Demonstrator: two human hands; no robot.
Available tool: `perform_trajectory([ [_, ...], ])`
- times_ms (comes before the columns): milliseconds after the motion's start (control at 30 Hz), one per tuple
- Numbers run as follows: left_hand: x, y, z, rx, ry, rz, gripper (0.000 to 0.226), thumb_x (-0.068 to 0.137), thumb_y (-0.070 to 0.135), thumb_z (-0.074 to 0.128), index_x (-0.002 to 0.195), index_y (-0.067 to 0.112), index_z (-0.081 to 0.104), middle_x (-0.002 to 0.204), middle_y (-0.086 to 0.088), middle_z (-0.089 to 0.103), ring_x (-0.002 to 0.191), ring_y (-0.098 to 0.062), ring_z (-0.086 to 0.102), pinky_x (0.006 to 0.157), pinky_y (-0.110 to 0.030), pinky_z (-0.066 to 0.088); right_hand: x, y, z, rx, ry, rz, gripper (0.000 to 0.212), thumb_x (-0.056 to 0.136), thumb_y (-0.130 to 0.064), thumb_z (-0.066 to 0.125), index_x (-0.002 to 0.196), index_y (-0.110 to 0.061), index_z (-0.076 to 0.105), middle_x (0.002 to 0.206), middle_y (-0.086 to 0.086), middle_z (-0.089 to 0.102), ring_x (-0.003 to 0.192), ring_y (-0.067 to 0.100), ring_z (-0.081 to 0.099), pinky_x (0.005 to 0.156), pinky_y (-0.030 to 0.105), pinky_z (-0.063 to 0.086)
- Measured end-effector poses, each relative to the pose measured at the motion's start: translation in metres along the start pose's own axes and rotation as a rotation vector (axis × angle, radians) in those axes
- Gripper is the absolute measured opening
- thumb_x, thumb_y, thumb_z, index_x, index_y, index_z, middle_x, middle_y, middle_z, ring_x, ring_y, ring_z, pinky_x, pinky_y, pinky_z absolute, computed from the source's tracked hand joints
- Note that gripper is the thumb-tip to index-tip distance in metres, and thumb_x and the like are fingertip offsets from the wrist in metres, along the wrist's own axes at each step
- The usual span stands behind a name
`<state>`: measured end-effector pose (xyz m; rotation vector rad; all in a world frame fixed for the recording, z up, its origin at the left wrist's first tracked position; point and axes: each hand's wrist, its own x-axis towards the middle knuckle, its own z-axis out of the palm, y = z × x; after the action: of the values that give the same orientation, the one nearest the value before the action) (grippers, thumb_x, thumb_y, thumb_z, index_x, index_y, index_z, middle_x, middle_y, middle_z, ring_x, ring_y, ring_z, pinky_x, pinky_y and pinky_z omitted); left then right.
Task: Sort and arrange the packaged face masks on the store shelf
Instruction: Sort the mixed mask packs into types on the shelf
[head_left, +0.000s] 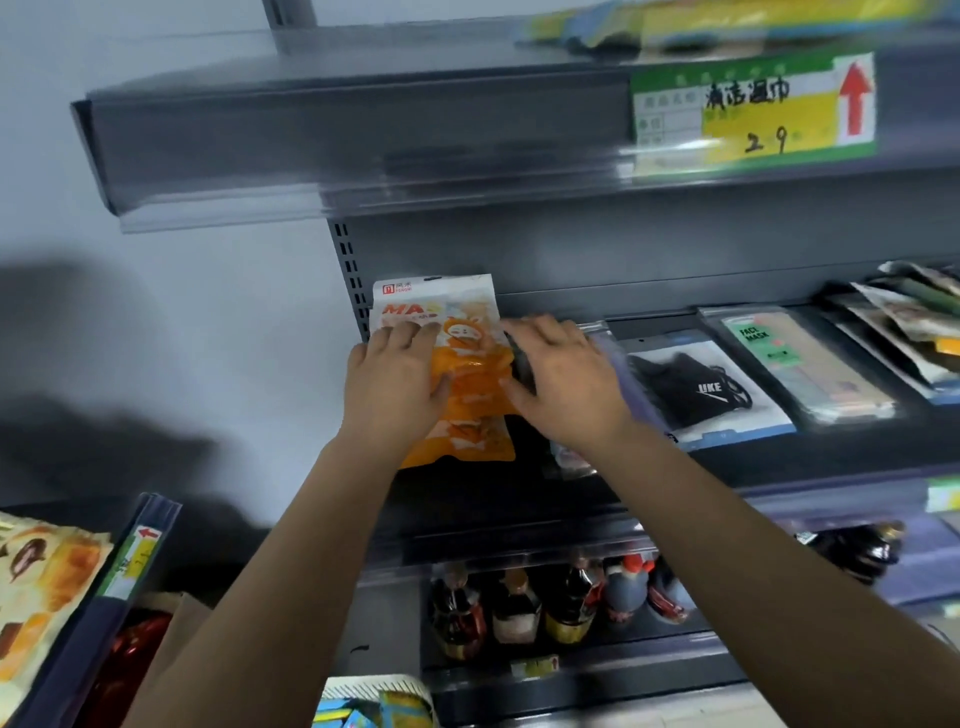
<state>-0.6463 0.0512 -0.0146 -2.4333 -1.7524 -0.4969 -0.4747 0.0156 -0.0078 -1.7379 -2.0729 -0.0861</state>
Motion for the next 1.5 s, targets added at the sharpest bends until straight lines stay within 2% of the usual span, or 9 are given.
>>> perform_trajectory([
  [100, -0.001, 0.020, -0.001, 0.078, -0.007, 0.088, 0.052, 0.093, 0.038, 0.047, 0.141, 0.019, 0.037, 0.143, -0.006, 0.042, 0.131, -0.029, 0.037, 0.104, -0.044, 0.030, -0.013, 0.011, -0.014, -0.181, -0.082, -0.003, 0.053, 0.089, -0.036, 0.053, 0.139, -0.025, 0.040, 0.139, 0.002, 0.045, 0.128, 0.027, 0.039, 0.102, 0.040, 0.031],
  [200, 0.001, 0.042, -0.001, 0.105, -0.033, 0.151, 0.050, 0.093, 0.039, 0.044, 0.139, 0.020, 0.037, 0.142, -0.004, 0.041, 0.130, -0.027, 0.037, 0.104, -0.042, 0.030, -0.025, 0.030, -0.027, -0.269, -0.146, 0.063, 0.048, 0.090, -0.036, 0.051, 0.135, -0.022, 0.042, 0.139, 0.002, 0.046, 0.128, 0.025, 0.039, 0.103, 0.039, 0.029],
  [300, 0.004, 0.069, 0.001, 0.115, -0.060, 0.204, 0.051, 0.094, 0.042, 0.042, 0.140, 0.021, 0.035, 0.141, -0.002, 0.042, 0.132, -0.027, 0.034, 0.106, -0.043, 0.028, -0.039, 0.052, -0.043, -0.322, -0.200, 0.143, 0.052, 0.089, -0.038, 0.053, 0.136, -0.020, 0.040, 0.137, 0.004, 0.047, 0.127, 0.026, 0.039, 0.103, 0.038, 0.028],
  [500, 0.009, 0.141, 0.002, 0.075, -0.061, 0.323, 0.049, 0.094, 0.041, 0.042, 0.140, 0.023, 0.034, 0.137, 0.000, 0.044, 0.126, -0.024, 0.038, 0.103, -0.039, 0.029, -0.078, 0.099, -0.078, -0.398, -0.205, 0.271, 0.049, 0.090, -0.038, 0.050, 0.134, -0.020, 0.041, 0.138, 0.005, 0.046, 0.128, 0.027, 0.039, 0.101, 0.039, 0.030],
  [900, -0.002, 0.302, 0.016, -0.030, -0.099, 0.489, 0.053, 0.094, 0.041, 0.043, 0.143, 0.026, 0.031, 0.141, 0.000, 0.041, 0.129, -0.025, 0.035, 0.103, -0.039, 0.027, -0.177, 0.198, -0.151, -0.421, -0.192, 0.532, 0.056, 0.092, -0.041, 0.048, 0.142, -0.020, 0.032, 0.143, 0.005, 0.042, 0.132, 0.028, 0.035, 0.105, 0.042, 0.029],
  [1500, 0.000, 0.497, 0.038, -0.107, -0.110, 0.632, 0.054, 0.094, 0.043, 0.042, 0.143, 0.023, 0.030, 0.142, -0.004, 0.040, 0.129, -0.027, 0.033, 0.102, -0.041, 0.027, -0.267, 0.325, -0.226, -0.506, -0.183, 0.688, 0.056, 0.093, -0.042, 0.044, 0.145, -0.025, 0.029, 0.146, 0.003, 0.036, 0.133, 0.027, 0.030, 0.103, 0.041, 0.030],
])
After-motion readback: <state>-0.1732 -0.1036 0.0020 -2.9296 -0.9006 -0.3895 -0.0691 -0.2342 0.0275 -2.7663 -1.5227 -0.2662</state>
